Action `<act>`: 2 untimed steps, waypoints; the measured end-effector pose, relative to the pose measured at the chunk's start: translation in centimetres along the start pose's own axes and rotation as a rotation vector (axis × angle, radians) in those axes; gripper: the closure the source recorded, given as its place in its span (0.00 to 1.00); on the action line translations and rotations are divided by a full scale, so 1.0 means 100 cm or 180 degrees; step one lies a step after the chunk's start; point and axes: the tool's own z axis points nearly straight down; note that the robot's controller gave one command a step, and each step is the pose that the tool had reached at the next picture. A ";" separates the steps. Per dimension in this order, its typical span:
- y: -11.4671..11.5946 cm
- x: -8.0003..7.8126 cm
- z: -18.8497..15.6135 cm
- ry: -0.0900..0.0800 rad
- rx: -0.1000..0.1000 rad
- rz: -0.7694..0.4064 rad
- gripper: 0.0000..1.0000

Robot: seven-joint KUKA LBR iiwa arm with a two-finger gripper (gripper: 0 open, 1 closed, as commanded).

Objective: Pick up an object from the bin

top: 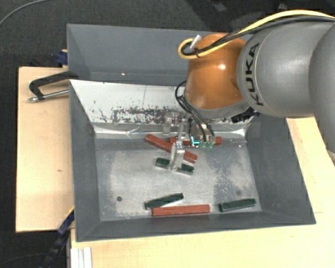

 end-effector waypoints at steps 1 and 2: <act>-0.063 -0.009 0.076 -0.0023 -0.0004 0.0863 0.00; -0.028 -0.021 0.076 -0.0052 -0.0009 0.0790 0.00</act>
Offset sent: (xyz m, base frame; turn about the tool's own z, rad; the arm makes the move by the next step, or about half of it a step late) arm 0.0076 -0.0627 -0.0765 0.2703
